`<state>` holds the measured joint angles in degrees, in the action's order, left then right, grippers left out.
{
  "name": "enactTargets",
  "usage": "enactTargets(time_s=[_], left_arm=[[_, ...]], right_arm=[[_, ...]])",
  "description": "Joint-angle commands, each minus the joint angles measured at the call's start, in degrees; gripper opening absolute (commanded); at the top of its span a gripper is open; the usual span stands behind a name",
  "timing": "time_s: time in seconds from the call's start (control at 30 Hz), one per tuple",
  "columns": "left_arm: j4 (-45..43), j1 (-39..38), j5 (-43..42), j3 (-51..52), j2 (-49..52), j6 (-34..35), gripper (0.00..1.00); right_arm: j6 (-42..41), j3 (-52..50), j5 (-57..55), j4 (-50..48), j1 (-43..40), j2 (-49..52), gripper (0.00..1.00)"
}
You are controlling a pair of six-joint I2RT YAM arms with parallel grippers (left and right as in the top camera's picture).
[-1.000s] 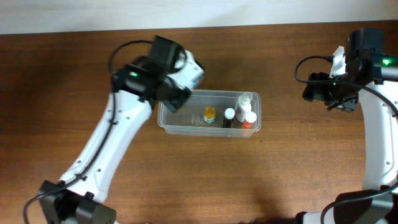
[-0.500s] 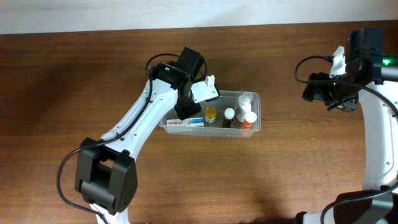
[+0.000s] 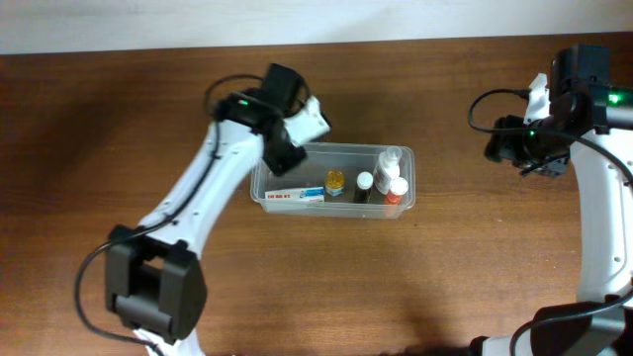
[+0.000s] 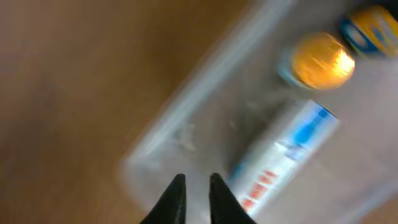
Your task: Pack container
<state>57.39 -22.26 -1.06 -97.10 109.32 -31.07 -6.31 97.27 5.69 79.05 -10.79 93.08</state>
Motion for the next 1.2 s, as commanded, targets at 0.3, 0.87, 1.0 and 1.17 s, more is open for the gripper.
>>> enactTargets(time_s=[0.3, 0.87, 1.0, 1.17], left_arm=[[-12.41, 10.8, -0.72, -1.88, -1.4, 17.97, 0.13], [-14.93, 10.01, -7.15, -1.84, 8.15, 17.99, 0.12], [-14.95, 9.55, -7.13, -1.79, 8.98, 17.99, 0.12], [-14.91, 8.59, -7.13, -1.79, 8.98, 17.99, 0.12]], right_arm=[[3.15, -0.63, 4.85, 6.54, 1.4, 0.31, 0.04], [6.8, -15.17, 3.58, 5.68, 21.0, 0.31, 0.04], [6.75, -19.1, 3.61, 2.1, 22.1, 0.31, 0.04], [6.73, -24.63, 3.61, -5.44, 22.4, 0.31, 0.04]])
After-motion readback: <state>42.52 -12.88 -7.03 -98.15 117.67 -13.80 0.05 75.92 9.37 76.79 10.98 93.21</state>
